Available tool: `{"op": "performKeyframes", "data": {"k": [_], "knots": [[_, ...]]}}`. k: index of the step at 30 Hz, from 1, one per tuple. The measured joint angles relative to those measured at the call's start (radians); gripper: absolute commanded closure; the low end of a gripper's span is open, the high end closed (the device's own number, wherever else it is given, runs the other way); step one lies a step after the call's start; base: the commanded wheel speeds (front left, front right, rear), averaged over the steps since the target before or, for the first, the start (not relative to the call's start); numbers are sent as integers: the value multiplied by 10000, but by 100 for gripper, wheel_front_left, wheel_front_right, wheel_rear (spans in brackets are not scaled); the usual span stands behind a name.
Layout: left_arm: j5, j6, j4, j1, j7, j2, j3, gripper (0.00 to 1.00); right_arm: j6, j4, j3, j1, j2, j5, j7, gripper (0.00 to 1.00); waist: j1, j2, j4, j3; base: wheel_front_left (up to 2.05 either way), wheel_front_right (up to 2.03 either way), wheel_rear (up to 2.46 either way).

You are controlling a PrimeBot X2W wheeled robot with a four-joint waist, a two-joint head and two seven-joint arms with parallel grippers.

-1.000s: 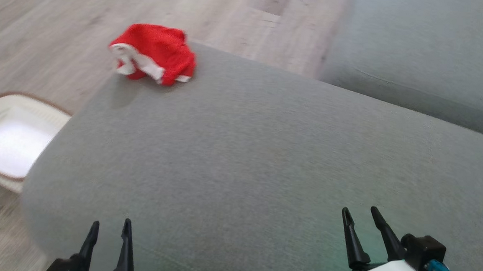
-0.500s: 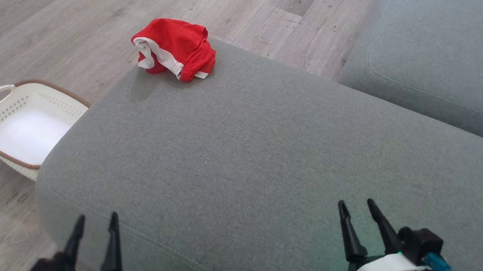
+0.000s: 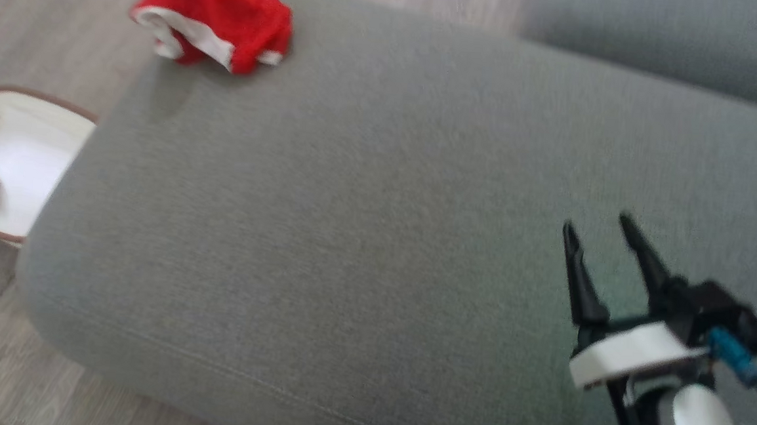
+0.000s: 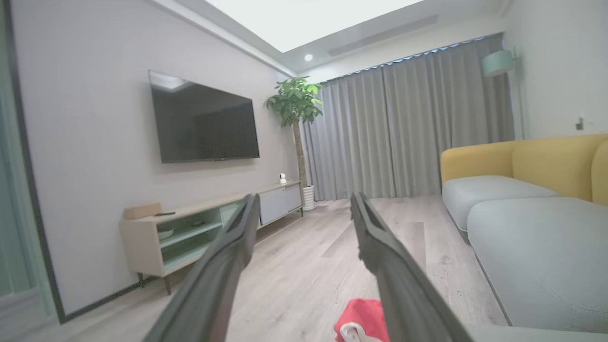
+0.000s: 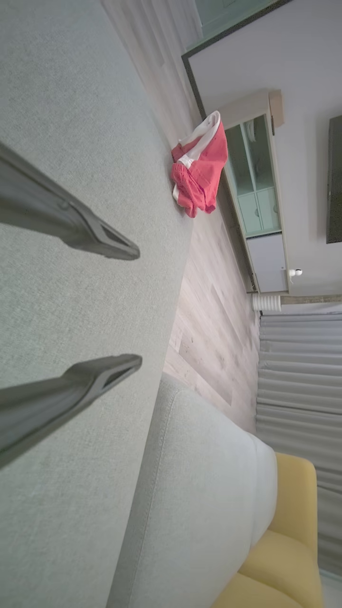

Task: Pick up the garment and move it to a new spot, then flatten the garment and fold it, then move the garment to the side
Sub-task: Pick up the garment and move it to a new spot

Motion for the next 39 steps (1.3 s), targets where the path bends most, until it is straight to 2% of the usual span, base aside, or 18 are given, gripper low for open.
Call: {"op": "performKeyframes", "data": {"k": [3,8,13,18,22,27,30,34,38,39], "knots": [[-211,-199,871,-1676,322,217,217,0,0,-644,10,-356,-4,-301,376,0,0,0,-280,665,0,0,0],[-842,-669,3273,-3907,1250,311,217,0,0,-1409,71,-802,-15,-625,782,0,2,0,-867,1819,0,0,0],[-1179,-1028,5628,-4856,1992,384,169,0,0,-1969,198,-1232,-27,-792,1051,0,2,0,-1535,2952,0,0,0],[-1231,-1406,7028,-5695,2119,336,-140,0,0,-2481,65,-1546,-33,-982,1160,0,2,-1,-2106,4109,0,0,0],[-892,-1415,7630,-6185,2100,276,-456,0,0,-2642,33,-1539,-35,-1120,1264,0,1,-1,-2349,4744,0,0,0],[-506,-750,8640,-6756,1885,117,-575,0,0,-2872,6,-1533,-35,-1200,1289,0,1,-1,-2588,5584,0,0,0],[-447,-539,9175,-6934,1808,84,-571,0,0,-2970,8,-1532,-35,-1208,1275,0,0,-1,-2661,5864,0,0,0],[-500,-568,9693,-7014,1827,88,-545,0,0,-3047,33,-1531,-36,-1208,1243,0,-3,0,-2667,5941,0,0,0],[-738,-828,10025,-7101,1950,19,-512,0,0,-3070,42,-1531,-36,-1208,1243,0,-3,0,-2658,5956,0,0,0],[-761,-848,10075,-7115,1950,-35,-510,6,0,-3080,44,-1531,-36,-1210,1243,0,-3,0,-2660,5963,0,0,0]]}}
